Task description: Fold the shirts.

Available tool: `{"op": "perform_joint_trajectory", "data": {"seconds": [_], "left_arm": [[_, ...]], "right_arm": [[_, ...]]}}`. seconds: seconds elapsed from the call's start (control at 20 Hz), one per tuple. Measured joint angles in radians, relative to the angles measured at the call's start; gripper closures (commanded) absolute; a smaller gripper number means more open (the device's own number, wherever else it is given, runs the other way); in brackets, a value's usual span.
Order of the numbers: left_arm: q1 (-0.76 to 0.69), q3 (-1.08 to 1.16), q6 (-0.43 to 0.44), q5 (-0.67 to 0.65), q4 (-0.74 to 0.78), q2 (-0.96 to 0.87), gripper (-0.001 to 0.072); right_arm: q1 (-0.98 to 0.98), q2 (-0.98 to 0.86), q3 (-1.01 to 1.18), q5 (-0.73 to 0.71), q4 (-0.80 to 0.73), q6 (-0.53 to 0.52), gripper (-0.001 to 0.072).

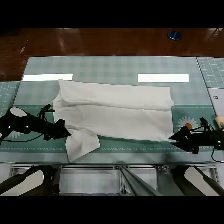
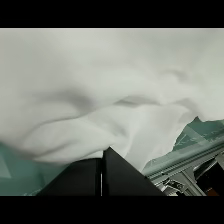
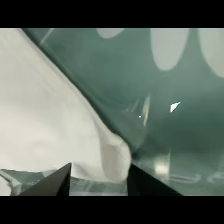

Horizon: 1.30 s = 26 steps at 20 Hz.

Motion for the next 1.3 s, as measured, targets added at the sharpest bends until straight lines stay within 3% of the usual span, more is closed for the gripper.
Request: {"op": "perform_joint_trajectory", "data": {"seconds": [0.15,0.2,0.25,0.7,1.3], "left_arm": [[0.000,0.005,0.003,0.001,-0.011,0.000,0.0684],[0.000,0.011,0.003,0.003,-0.015,0.000,0.0684],[0.000,0.022,0.004,0.003,-0.016,0.000,0.0684],[0.014,0.340,-0.015,-0.015,-0.022,-0.036,0.0684],[-0.057,0.974,-0.158,-0.026,-0.080,-0.480,0.0684]], "right_arm": [[0.015,-0.037,0.000,-0.080,0.100,-0.030,0.0534],[0.033,-0.044,-0.001,-0.108,0.125,-0.039,0.0652],[0.055,-0.049,0.002,-0.129,0.145,-0.047,0.0690],[0.171,-0.079,0.310,-0.051,0.244,-0.145,0.0690],[0.298,-0.455,0.742,-0.064,0.338,-0.119,0.0690]]}}
